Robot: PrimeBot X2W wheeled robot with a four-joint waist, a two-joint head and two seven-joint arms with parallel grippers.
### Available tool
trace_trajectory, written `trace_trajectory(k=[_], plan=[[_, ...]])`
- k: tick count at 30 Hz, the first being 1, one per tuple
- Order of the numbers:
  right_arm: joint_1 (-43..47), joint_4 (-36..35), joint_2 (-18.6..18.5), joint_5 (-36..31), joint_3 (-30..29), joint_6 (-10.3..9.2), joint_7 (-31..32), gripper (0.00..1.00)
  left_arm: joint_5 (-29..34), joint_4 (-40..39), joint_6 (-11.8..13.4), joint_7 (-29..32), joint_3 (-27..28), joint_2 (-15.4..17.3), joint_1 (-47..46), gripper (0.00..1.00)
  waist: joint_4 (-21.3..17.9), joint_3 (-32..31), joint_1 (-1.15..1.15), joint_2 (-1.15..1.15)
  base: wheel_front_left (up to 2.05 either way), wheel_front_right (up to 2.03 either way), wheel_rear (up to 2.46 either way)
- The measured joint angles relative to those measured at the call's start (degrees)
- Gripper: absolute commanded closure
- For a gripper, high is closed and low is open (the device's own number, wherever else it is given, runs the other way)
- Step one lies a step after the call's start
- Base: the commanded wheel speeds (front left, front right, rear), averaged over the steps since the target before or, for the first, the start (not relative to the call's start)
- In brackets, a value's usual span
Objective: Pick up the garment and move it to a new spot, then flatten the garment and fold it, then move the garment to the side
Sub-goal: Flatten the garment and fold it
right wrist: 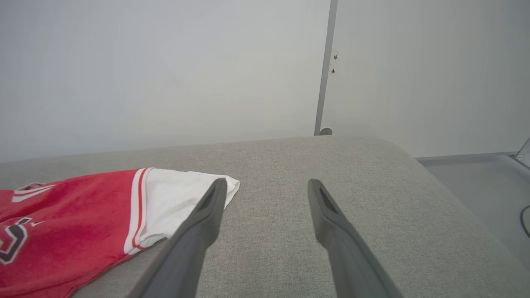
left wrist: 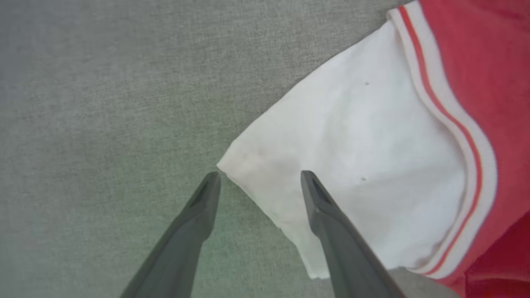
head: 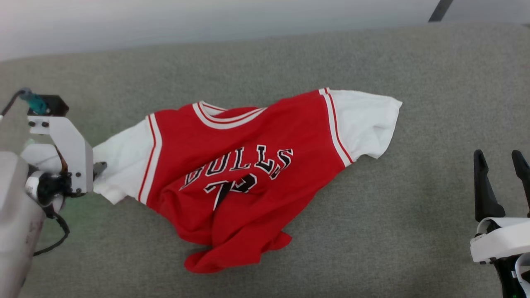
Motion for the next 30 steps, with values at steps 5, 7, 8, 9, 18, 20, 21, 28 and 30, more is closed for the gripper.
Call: trace_trajectory(k=[5,7,8,9,18,20,21,28,30], plan=[[-0.94,-0.08,0.0,-0.05,0.25,0.0,0.2,0.0,-0.12,2.42,-0.01,0.96,-0.48,-0.87,-1.42,0.0,-0.21,1.84,0.0,0.0,0.0,0.0,0.0],[-1.06,-0.16,-0.01,-0.11,0.32,0.0,0.51,0.0,-0.83,3.01,-0.01,1.22,-0.13,-1.32,-1.93,0.0,-0.14,2.27,0.0,0.0,0.0,0.0,0.0],[-1.21,-0.22,-0.01,-0.11,0.43,0.0,0.74,0.0,-1.03,3.25,-0.01,1.24,-0.09,-1.49,-2.25,0.23,-0.06,2.44,0.0,0.0,0.0,0.0,0.0],[-1.3,-0.25,-0.01,-0.11,0.54,0.0,0.97,0.0,-1.03,3.44,-0.01,1.32,-0.13,-1.63,-2.46,0.63,0.04,2.55,0.0,0.0,0.0,0.0,0.0],[-4.12,-0.4,-2.2,3.48,3.0,0.0,9.96,0.0,-1.55,4.69,-0.26,0.79,-0.78,-2.61,-3.54,1.0,0.98,2.87,0.0,0.0,0.0,0.0,0.0],[-5.77,0.37,-2.8,4.34,2.91,0.0,13.82,0.0,-1.55,4.74,-0.27,0.7,-1.0,-2.9,-3.96,1.0,1.24,3.05,0.0,0.0,0.0,0.0,0.0],[-6.91,0.86,-3.24,5.05,2.66,0.0,15.88,0.0,-1.55,4.76,-0.27,0.47,-1.05,-3.07,-4.14,1.0,1.39,3.17,0.0,0.0,0.0,0.0,0.0],[-18.38,8.49,-8.9,9.4,2.79,0.0,29.32,0.0,-1.42,4.74,-0.45,-0.69,-2.03,-4.78,-6.35,1.0,2.8,4.24,0.0,0.0,0.0,0.0,0.0],[-21.79,11.85,-10.07,10.66,3.22,0.0,32.36,0.0,-1.34,4.74,-0.52,-1.11,-2.34,-5.3,-7.07,1.0,3.31,4.69,0.0,0.0,0.0,0.0,0.0]])
